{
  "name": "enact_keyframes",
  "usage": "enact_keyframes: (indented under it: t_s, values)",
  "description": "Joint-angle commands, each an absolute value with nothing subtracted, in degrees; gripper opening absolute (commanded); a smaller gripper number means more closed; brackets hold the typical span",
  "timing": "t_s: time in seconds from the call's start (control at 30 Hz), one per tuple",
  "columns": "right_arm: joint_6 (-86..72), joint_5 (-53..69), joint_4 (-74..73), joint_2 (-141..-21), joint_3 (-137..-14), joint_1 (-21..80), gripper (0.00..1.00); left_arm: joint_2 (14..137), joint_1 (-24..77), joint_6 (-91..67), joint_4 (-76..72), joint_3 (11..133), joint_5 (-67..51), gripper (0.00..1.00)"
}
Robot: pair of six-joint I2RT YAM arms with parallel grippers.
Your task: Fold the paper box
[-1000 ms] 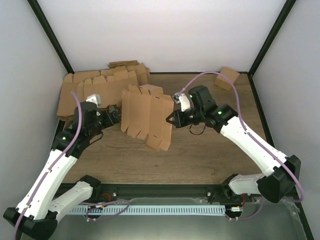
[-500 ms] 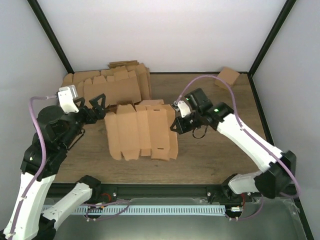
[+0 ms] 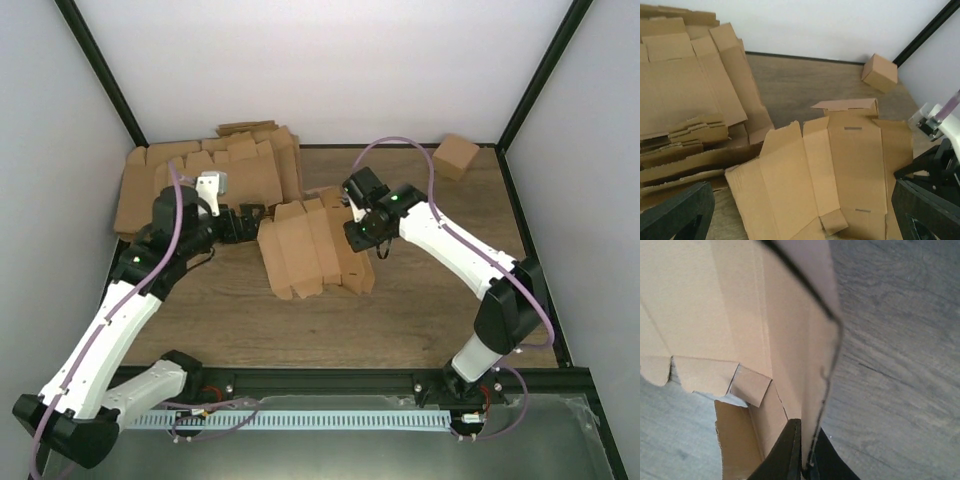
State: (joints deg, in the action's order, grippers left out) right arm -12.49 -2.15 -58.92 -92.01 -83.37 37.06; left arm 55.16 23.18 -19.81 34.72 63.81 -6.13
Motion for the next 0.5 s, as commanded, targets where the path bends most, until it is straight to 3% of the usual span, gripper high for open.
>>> enact_keyframes:
  t_s: [0.0, 0.23, 0.47]
  values:
    - [-9.79, -7.21, -54.69, -94.76, -84.34, 40.08, 0.01, 55.94, 23.03, -17.67, 28.10, 59.70, -6.29, 1.00]
    - [-9.64, -13.60, -51.41, -99.46, -84.40, 43.78, 0.07, 61.25, 23.02, -17.84, 27.58, 58.22, -5.99, 1.00]
    - [-9.65, -8.22, -45.31, -99.57, -80.49, 43.80, 0.10, 64.63, 22.33, -22.51, 27.92, 54.27, -5.51, 1.00]
